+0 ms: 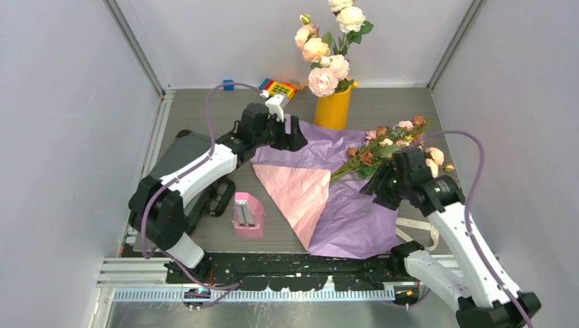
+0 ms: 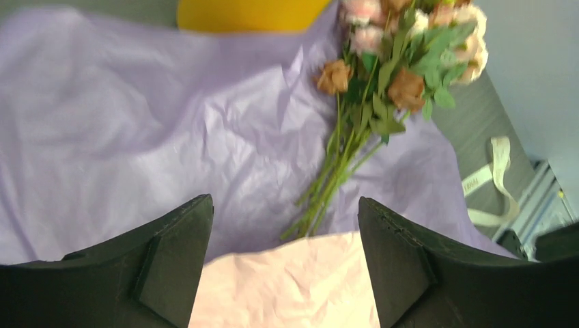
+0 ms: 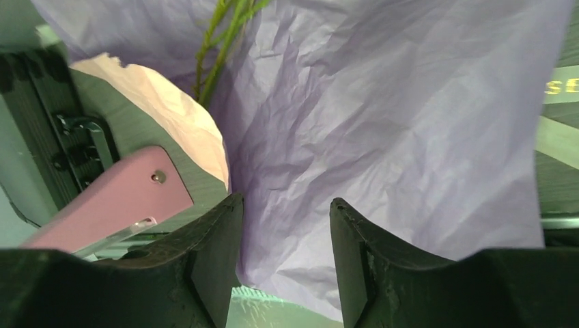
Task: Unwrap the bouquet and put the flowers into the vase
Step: Unfold the wrapping paper at the center of the board.
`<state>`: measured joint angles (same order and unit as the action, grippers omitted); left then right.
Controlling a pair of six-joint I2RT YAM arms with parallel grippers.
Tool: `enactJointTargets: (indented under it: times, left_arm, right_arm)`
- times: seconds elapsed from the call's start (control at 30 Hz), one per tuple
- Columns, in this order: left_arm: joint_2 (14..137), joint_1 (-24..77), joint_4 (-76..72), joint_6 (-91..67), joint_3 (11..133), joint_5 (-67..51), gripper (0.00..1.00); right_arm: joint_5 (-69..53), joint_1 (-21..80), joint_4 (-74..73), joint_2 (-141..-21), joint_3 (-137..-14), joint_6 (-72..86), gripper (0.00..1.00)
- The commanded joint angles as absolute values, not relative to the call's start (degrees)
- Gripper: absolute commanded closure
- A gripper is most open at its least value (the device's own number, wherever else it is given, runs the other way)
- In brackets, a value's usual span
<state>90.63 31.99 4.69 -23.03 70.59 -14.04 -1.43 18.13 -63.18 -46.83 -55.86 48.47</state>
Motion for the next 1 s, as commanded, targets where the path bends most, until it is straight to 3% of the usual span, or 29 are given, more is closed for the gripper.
enactJointTargets:
  times: [0.0, 0.43, 0.77, 0.97]
  left_arm:
    - [88.0, 32.9, 5.8, -27.1, 65.1, -16.7, 0.2]
    - [81.0, 34.2, 7.1, -28.2, 56.9, -15.9, 0.2]
    - [78.1, 32.5, 15.8, -23.2, 59.7, -13.9, 0.18]
    - [76.1, 29.1, 22.1, -19.9, 60.7, -18.9, 0.14]
  right_arm:
    - [-10.1, 17.9, -49.3, -51.7, -49.6, 47.1, 0.47]
    - [-8.7, 17.9, -40.1, -56.0, -31.7, 49.7, 0.44]
    - [-1.2, 17.9, -40.3, -56.1, -28.0, 50.9, 0.43]
    - [1.9, 17.9, -41.6, -55.6, -27.9, 50.9, 0.39]
